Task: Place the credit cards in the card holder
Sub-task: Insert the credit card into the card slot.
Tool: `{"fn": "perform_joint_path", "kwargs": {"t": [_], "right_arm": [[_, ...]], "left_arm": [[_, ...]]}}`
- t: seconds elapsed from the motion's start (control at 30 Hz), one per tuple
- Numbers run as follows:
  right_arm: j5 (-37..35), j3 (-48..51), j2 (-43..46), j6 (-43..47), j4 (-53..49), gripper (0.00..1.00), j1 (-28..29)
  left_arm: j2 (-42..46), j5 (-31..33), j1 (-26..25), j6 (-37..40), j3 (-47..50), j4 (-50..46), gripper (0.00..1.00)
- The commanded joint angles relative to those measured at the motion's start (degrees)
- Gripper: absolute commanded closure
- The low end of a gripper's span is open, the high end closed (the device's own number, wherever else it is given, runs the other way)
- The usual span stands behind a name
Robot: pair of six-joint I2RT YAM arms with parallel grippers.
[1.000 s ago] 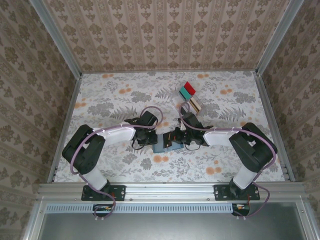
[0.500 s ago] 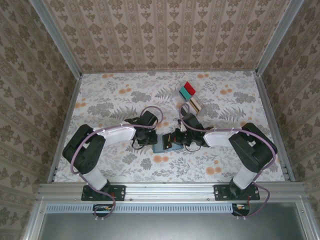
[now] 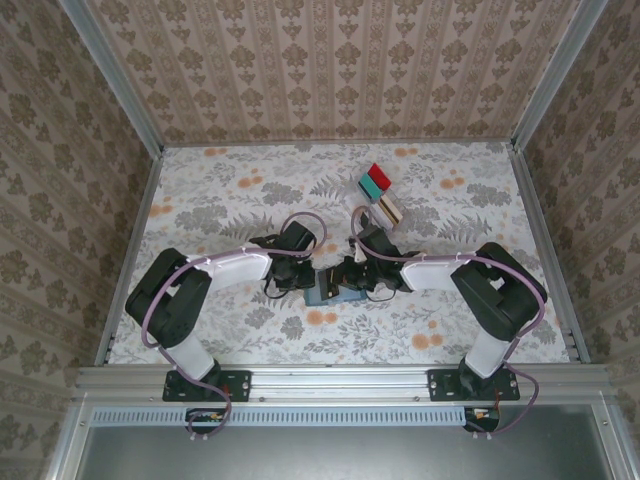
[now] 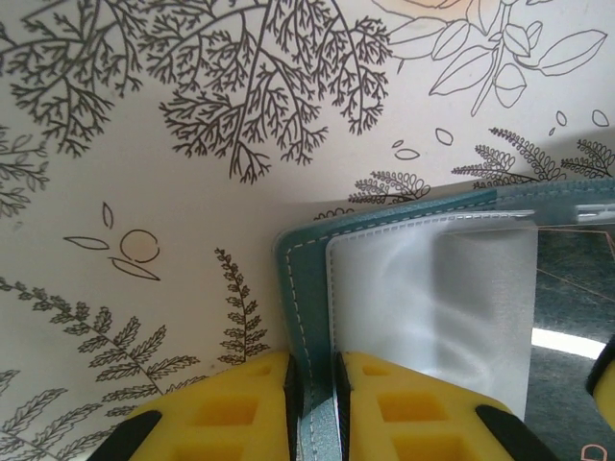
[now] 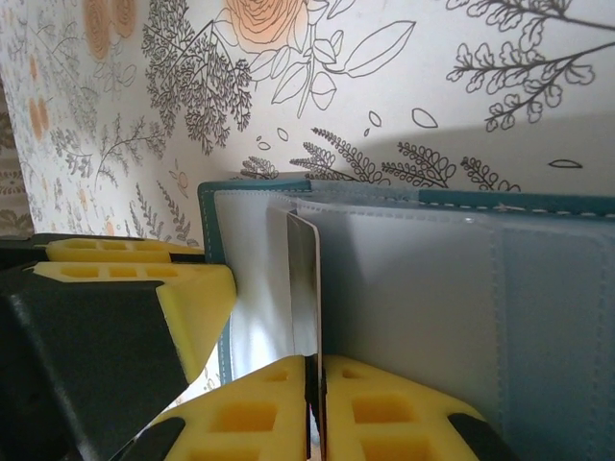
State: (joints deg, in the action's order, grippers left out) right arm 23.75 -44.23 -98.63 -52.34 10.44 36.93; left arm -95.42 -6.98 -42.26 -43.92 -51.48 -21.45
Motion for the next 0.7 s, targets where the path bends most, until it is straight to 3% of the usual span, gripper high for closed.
{"fn": "perform_joint_path", "kwargs": {"t": [0.0,0.13,0.3,0.5,0.67], "right_arm": [[-2.06,-1.16,-0.93,-0.54,-4.92,0.87,1.31],[-5.59,-2.13,1.33,1.6,-10.77,0.78,1.31],[-5.56,-3.27,2.21,3.68,-13.88,0.76,1.31],[-3.56,-4.13,1.05,3.88,-12.94,0.86,1.64],[-3.3,-5.84,-0.72,1.83,-12.02,0.87,3.03]], "left_arm": [[-1.09,-0.24,0.0,0.72,-0.65,-1.28,0.81],[-0.91,-0.15,0.05,0.69,-0.54,-1.33,0.81],[-0.97,-0.26,0.01,0.72,-0.38,-1.21,0.81],[-0.78,-0.72,-0.01,0.75,-0.55,-0.74,0.81],[-0.22,-1.07,-0.04,0.54,-0.5,-0.6,0.81]]}}
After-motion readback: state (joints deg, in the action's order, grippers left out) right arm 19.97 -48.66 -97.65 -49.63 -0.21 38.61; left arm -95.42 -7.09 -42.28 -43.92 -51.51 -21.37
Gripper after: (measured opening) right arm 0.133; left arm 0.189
